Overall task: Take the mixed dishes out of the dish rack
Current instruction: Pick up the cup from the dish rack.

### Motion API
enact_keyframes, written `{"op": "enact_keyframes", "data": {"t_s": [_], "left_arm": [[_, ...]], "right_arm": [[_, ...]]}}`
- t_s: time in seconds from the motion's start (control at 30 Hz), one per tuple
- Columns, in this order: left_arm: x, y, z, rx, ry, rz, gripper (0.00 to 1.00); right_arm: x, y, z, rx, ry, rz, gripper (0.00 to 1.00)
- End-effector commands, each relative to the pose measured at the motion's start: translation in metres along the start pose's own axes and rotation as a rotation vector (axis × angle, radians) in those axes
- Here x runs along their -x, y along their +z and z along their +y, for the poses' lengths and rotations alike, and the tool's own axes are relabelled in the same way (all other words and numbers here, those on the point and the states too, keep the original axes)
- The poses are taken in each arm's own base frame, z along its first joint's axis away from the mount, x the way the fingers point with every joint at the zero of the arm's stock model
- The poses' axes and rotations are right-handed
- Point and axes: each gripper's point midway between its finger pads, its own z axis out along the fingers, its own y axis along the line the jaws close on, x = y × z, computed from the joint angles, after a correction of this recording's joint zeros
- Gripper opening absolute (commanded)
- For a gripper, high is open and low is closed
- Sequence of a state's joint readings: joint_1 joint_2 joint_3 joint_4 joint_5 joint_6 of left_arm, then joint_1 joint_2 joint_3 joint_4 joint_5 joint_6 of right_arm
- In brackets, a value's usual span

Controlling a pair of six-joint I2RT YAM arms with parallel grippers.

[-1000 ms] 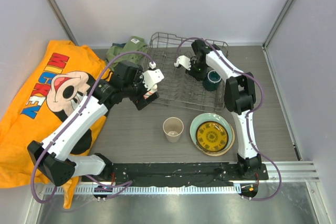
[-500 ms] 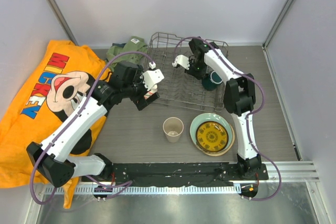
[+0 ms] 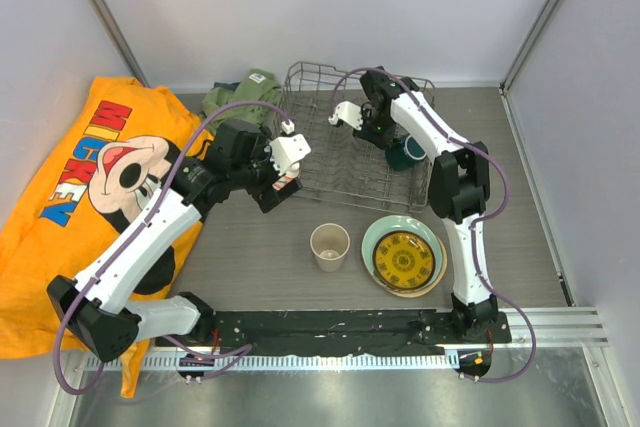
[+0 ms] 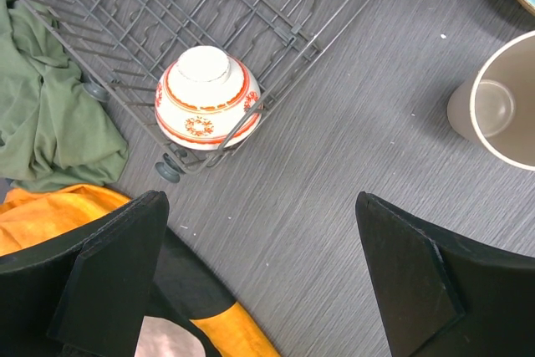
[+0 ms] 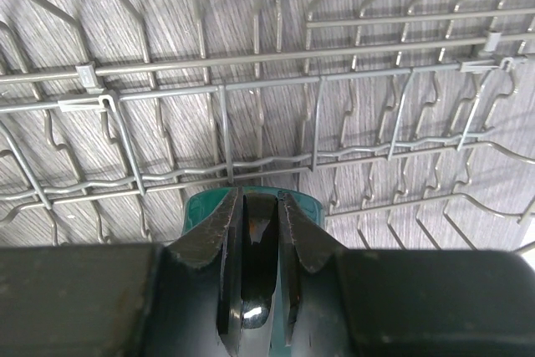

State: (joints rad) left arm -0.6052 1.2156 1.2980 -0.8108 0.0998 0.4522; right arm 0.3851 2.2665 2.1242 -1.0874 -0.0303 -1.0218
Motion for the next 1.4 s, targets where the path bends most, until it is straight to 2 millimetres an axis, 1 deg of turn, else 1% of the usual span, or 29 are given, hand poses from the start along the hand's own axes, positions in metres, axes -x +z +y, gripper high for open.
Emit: {"op": "enact_keyframes", "data": {"t_s": [0.0, 0.27, 0.37, 0.53, 0.63, 0.83, 0.97, 1.03, 1.13, 1.17, 1.2, 1.23, 1.27, 1.3, 1.37], "left_arm": [[0.013, -0.006, 0.004, 0.014, -0.004, -0.067, 1.00], [0.013, -0.002, 0.005, 0.022, -0.014, -0.070, 1.00], [0.018, 0.004, 0.007, 0.026, -0.025, -0.095, 1.00], [0.029, 0.010, 0.010, 0.014, -0.044, -0.136, 1.00], [0.032, 0.011, 0.014, 0.025, -0.046, -0.147, 1.00], [0.031, 0.013, 0.018, 0.029, -0.056, -0.149, 1.00], [0.030, 0.015, 0.020, 0.034, -0.059, -0.156, 1.00], [0.032, 0.016, 0.022, 0.034, -0.066, -0.168, 1.00], [0.035, 0.021, 0.027, 0.029, -0.094, -0.191, 1.00], [0.037, 0.025, 0.024, 0.002, -0.106, -0.202, 1.00], [0.040, 0.027, 0.030, 0.005, -0.120, -0.222, 1.00], [0.042, 0.030, 0.029, -0.011, -0.148, -0.233, 1.00], [0.044, 0.036, 0.027, -0.047, -0.162, -0.249, 1.00], [0.049, 0.038, 0.034, -0.046, -0.180, -0.281, 1.00], [0.055, 0.043, 0.034, -0.085, -0.228, -0.321, 1.00]], "right_arm": [[0.021, -0.061, -0.028, -0.157, -0.014, -0.076, 0.01], [0.031, -0.075, -0.035, -0.201, -0.002, -0.111, 0.01], [0.040, -0.082, -0.037, -0.212, 0.016, -0.155, 0.01], [0.055, -0.102, -0.041, -0.243, 0.058, -0.226, 0.01], [0.059, -0.109, -0.040, -0.249, 0.059, -0.244, 0.01], [0.047, -0.102, -0.032, -0.236, 0.060, -0.194, 0.01], [0.048, -0.111, -0.031, -0.246, 0.064, -0.212, 0.01], [0.048, -0.112, -0.031, -0.247, 0.067, -0.215, 0.01], [0.050, -0.117, -0.028, -0.243, 0.072, -0.230, 0.01], [0.050, -0.119, -0.027, -0.242, 0.078, -0.235, 0.01], [0.051, -0.124, -0.026, -0.245, 0.087, -0.245, 0.01], [0.052, -0.126, -0.025, -0.242, 0.094, -0.257, 0.01], [0.055, -0.127, -0.022, -0.229, 0.097, -0.278, 0.01], [0.058, -0.134, -0.020, -0.228, 0.112, -0.300, 0.01], [0.066, -0.143, -0.017, -0.218, 0.121, -0.346, 0.01]]}}
